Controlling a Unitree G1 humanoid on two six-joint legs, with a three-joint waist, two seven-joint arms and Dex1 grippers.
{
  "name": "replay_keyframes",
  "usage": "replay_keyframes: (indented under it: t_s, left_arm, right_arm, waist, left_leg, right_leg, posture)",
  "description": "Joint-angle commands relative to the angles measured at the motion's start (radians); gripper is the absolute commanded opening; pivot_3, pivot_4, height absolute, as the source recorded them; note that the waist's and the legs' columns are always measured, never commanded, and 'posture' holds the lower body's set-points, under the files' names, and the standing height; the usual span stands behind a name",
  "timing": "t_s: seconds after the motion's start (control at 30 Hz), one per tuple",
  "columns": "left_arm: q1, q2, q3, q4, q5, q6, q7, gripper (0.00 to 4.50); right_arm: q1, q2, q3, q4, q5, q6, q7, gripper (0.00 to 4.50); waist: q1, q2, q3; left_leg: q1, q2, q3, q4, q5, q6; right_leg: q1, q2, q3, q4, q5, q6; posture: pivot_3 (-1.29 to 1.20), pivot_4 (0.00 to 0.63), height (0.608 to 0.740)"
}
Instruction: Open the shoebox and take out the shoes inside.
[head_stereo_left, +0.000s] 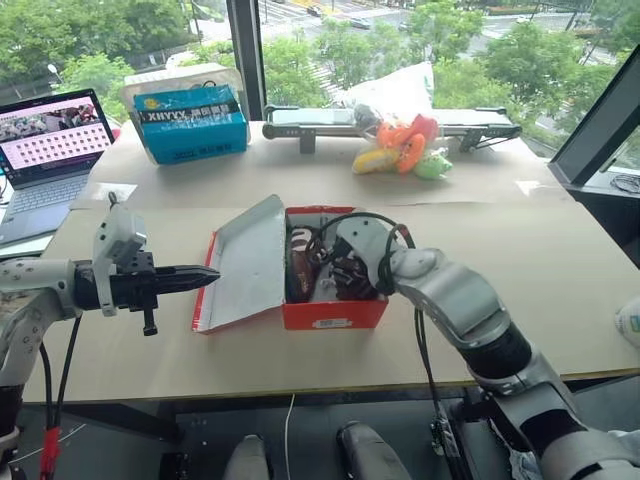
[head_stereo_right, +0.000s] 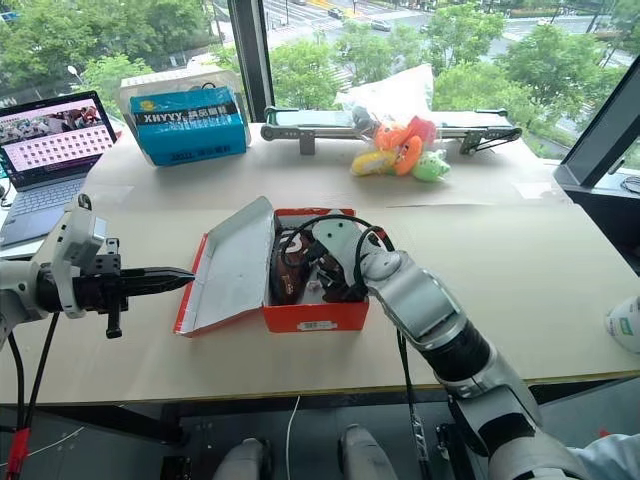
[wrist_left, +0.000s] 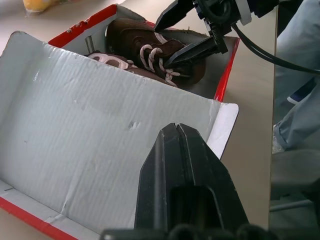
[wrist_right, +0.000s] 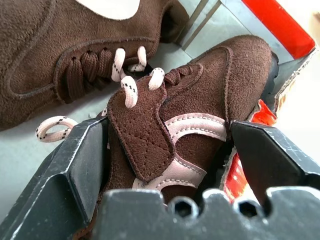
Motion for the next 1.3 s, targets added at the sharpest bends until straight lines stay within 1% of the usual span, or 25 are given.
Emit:
replay_keyframes:
  t_s: [0.03, 0.1, 0.13, 0.27, 0.4, 0.47, 0.57, 0.83, 1.03, 1.13, 1.2, 1.3]
  left_arm:
    - [-0.012, 0.004, 0.026, -0.030, -0.014, -0.001, 0.004, 0.00]
    - [-0.012, 0.005, 0.027, -0.028, -0.015, -0.003, 0.006, 0.00]
    - [-0.012, 0.005, 0.029, -0.028, -0.017, -0.004, 0.007, 0.00]
    - [-0.008, 0.005, 0.032, -0.028, -0.019, -0.007, 0.008, 0.00]
    - [-0.009, 0.004, 0.031, -0.027, -0.018, -0.010, 0.008, 0.00]
    - [-0.012, 0.003, 0.029, -0.024, -0.017, -0.012, 0.009, 0.00]
    - [-0.011, 0.002, 0.029, -0.023, -0.016, -0.015, 0.008, 0.00]
    - [-0.021, -0.005, 0.014, -0.009, -0.008, -0.027, 0.003, 0.00]
    - [-0.028, -0.008, 0.010, 0.001, 0.000, -0.033, -0.005, 0.00]
    - [-0.031, -0.009, 0.007, 0.005, 0.001, -0.033, -0.009, 0.00]
    - [-0.035, -0.010, 0.003, 0.010, 0.004, -0.035, -0.011, 0.00]
    - [-0.040, -0.012, -0.002, 0.015, 0.006, -0.036, -0.015, 0.00]
  right_arm:
    - [0.039, 0.014, 0.017, 0.061, -0.018, -0.010, 0.009, 4.44]
    - [0.043, 0.022, 0.017, 0.063, -0.023, -0.014, 0.015, 3.94]
    - [0.046, 0.023, 0.018, 0.064, -0.029, -0.016, 0.016, 3.77]
    - [0.052, 0.028, 0.022, 0.067, -0.048, -0.024, 0.020, 2.39]
    - [0.054, 0.031, 0.026, 0.066, -0.063, -0.027, 0.028, 1.15]
    - [0.056, 0.030, 0.029, 0.066, -0.073, -0.032, 0.033, 0.63]
    - [0.058, 0.030, 0.031, 0.062, -0.087, -0.037, 0.038, 0.19]
    - [0.032, 0.029, 0.015, 0.026, -0.104, -0.022, 0.046, 0.12]
    - [-0.031, 0.016, -0.027, -0.100, -0.069, 0.103, 0.075, 0.12]
    - [-0.047, 0.027, -0.067, -0.152, -0.049, 0.170, 0.087, 0.12]
    - [-0.057, 0.031, -0.096, -0.173, -0.039, 0.205, 0.087, 0.12]
    - [-0.075, 0.029, -0.126, -0.188, -0.033, 0.238, 0.084, 0.12]
  waist:
    - [-0.001, -0.001, -0.001]
    - [-0.001, -0.002, -0.001]
    - [0.000, -0.002, -0.001]
    - [0.000, -0.003, -0.002]
    - [-0.001, -0.003, -0.002]
    - [-0.002, -0.003, -0.002]
    - [-0.003, -0.003, -0.002]
    - [-0.003, -0.003, -0.002]
    - [0.000, -0.003, -0.002]
    - [0.000, -0.003, -0.002]
    - [0.000, -0.003, -0.002]
    - [0.000, -0.002, -0.001]
  left_leg:
    - [0.002, 0.000, 0.000, 0.000, 0.000, 0.000]
    - [0.006, 0.000, 0.000, 0.000, 0.000, 0.000]
    - [0.008, 0.000, 0.000, 0.000, 0.000, 0.000]
    - [0.010, 0.000, 0.000, -0.001, 0.000, 0.000]
    - [0.010, 0.000, 0.000, -0.002, 0.000, 0.000]
    - [0.010, 0.000, 0.000, -0.002, 0.000, 0.000]
    - [0.010, 0.000, 0.000, -0.004, 0.000, 0.000]
    - [0.010, 0.000, 0.000, -0.005, 0.000, 0.000]
    - [0.006, 0.000, 0.000, -0.006, 0.000, 0.000]
    - [-0.001, 0.000, 0.000, -0.007, 0.000, 0.000]
    - [-0.005, 0.000, 0.000, -0.007, 0.000, 0.000]
    - [-0.006, 0.000, 0.000, -0.007, 0.000, 0.000]
  right_leg:
    - [0.002, 0.000, 0.000, 0.000, -0.001, -0.001]
    - [0.006, 0.000, 0.000, -0.001, -0.003, -0.004]
    - [0.009, 0.000, 0.000, -0.002, -0.004, -0.007]
    - [0.011, 0.000, 0.000, -0.003, -0.004, -0.007]
    - [0.011, 0.000, 0.000, -0.003, -0.004, -0.007]
    - [0.011, 0.000, 0.000, -0.003, -0.004, -0.007]
    - [0.010, 0.000, 0.000, -0.004, -0.005, -0.008]
    - [0.010, 0.000, 0.000, -0.005, -0.005, -0.008]
    - [0.005, 0.000, 0.000, -0.004, -0.005, -0.008]
    - [-0.004, 0.000, 0.000, -0.003, -0.002, -0.002]
    - [-0.007, 0.000, -0.001, -0.002, -0.002, -0.003]
    - [-0.008, 0.000, -0.001, -0.002, -0.003, -0.003]
  posture:
    - [0.00, 0.150, 0.736]
    - [0.00, 0.150, 0.736]
    - [0.00, 0.150, 0.736]
    - [0.00, 0.150, 0.736]
    - [0.00, 0.150, 0.736]
    - [0.00, 0.150, 0.736]
    - [0.00, 0.150, 0.736]
    - [0.00, 0.150, 0.736]
    - [0.00, 0.150, 0.736]
    - [0.00, 0.150, 0.736]
    - [0.00, 0.150, 0.736]
    - [0.00, 0.150, 0.736]
